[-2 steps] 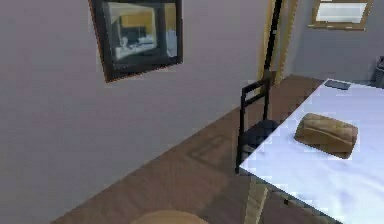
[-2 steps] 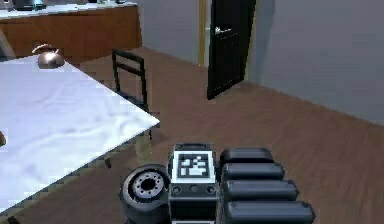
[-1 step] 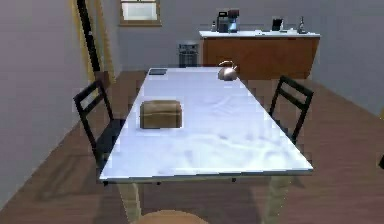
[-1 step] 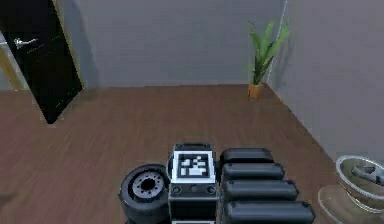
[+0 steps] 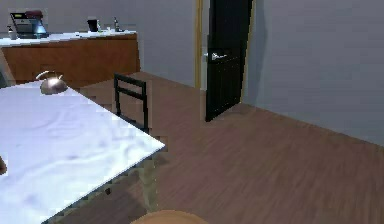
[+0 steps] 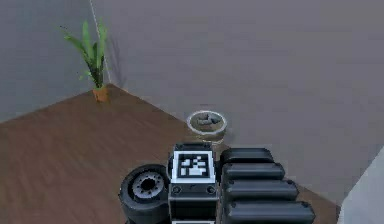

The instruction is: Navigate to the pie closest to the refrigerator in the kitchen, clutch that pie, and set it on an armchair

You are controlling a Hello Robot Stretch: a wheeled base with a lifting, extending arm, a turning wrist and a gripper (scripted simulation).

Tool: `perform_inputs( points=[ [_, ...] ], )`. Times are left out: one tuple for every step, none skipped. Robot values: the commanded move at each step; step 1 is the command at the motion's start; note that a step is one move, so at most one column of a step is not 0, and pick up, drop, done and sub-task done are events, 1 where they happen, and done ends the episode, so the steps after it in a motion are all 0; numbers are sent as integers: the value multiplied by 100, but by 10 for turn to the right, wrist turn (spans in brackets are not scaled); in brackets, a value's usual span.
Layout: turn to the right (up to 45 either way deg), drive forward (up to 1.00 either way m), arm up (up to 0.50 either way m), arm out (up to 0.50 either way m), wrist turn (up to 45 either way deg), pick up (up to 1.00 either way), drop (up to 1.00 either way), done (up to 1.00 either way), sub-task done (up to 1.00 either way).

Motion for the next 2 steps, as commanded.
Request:
perform_inputs(
  points=[
    [150, 0, 0, 0, 0, 0, 0, 0, 0],
    [0, 80, 0, 0, 0, 0, 0, 0, 0]
  ],
)
